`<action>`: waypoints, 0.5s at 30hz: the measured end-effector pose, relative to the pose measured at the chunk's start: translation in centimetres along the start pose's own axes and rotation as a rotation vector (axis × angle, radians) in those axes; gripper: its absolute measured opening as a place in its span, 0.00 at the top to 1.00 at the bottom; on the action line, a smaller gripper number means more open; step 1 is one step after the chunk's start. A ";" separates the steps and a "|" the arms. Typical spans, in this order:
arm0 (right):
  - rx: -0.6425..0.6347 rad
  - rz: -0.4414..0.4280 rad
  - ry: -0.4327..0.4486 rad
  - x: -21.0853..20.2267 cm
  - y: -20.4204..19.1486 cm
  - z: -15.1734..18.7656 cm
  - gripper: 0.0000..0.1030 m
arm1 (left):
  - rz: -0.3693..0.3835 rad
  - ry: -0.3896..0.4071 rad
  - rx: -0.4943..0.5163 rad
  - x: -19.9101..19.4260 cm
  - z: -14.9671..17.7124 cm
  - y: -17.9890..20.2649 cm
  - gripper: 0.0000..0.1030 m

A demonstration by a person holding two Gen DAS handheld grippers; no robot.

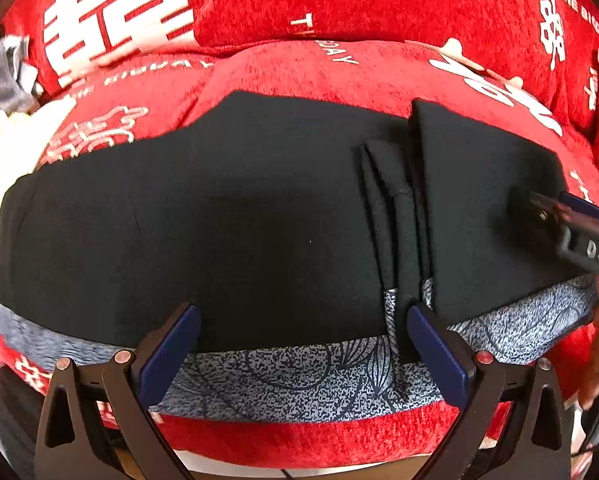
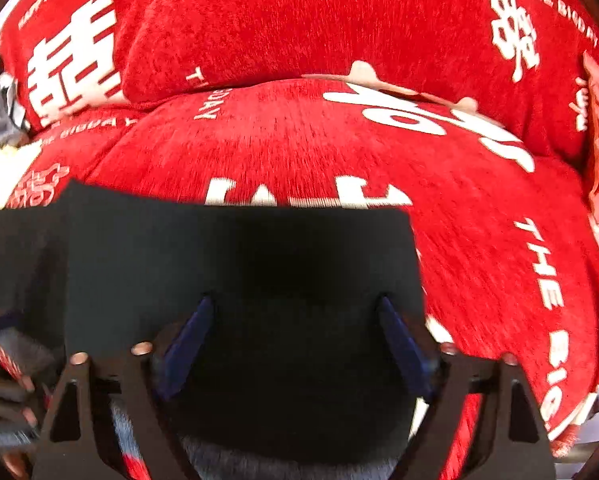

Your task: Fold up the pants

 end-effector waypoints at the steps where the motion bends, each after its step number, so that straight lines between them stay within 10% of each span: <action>1: 0.003 -0.005 -0.010 0.3 0.0 -0.4 0.02 | 0.003 -0.005 -0.007 0.0 -0.1 -0.1 0.00; 10: -0.020 0.095 -0.022 -0.4 -1.5 -1.7 0.00 | 0.014 0.000 -0.001 0.0 -0.1 -0.2 0.00; 15: -0.025 0.128 0.108 -3.6 -2.6 -3.7 0.00 | 0.015 0.005 -0.003 0.0 0.0 -0.1 0.00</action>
Point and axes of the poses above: each gripper's, at about its wrist camera, not at the fingertips, and x roughly the way its jaws point, y to its right, z to its underside, the point moved 2 cm from there along x, roughly the way its jaws point, and after that the axes turned 10 degrees about -x, right-handed, at the moved point
